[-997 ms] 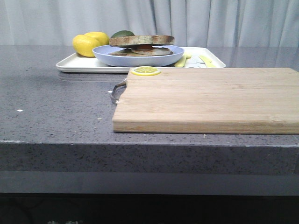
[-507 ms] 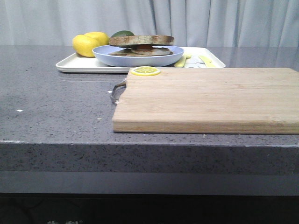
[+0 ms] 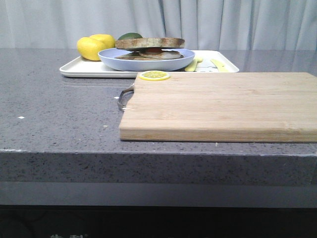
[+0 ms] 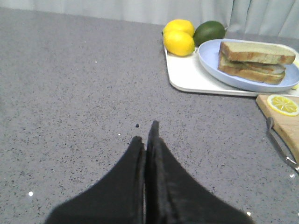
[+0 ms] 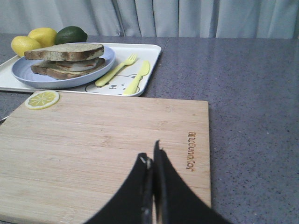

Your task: Place bread and move sandwich to tray

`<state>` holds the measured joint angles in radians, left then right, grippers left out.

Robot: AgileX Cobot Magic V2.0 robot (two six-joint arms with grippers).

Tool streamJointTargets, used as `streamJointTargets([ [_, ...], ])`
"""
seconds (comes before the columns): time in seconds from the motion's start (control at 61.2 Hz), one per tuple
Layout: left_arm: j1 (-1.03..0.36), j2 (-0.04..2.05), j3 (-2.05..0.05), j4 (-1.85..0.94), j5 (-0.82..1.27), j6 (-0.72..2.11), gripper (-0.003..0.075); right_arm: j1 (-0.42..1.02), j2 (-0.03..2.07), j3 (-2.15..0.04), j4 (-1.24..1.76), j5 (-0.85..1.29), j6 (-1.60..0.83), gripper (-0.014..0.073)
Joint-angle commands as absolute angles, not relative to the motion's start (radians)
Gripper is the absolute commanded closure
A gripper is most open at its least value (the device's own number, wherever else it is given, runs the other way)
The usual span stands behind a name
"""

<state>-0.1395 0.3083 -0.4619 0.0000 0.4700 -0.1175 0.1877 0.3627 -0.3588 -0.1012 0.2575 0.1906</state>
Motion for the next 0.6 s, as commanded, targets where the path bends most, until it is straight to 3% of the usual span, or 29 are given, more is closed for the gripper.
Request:
streamJointTargets([
  [0.0, -0.139, 0.225, -0.463, 0.000, 0.383, -0.128, 0.0741, 0.183, 0.368, -0.384, -0.105, 0.173, 0.188, 0.0654],
  [0.213, -0.139, 0.091, -0.451, 0.000, 0.385, -0.128, 0.0741, 0.183, 0.368, -0.384, -0.105, 0.173, 0.188, 0.0654],
  [0.589, -0.139, 0.088, -0.451, 0.000, 0.385, -0.128, 0.0741, 0.183, 0.368, -0.384, -0.105, 0.173, 0.188, 0.0654],
])
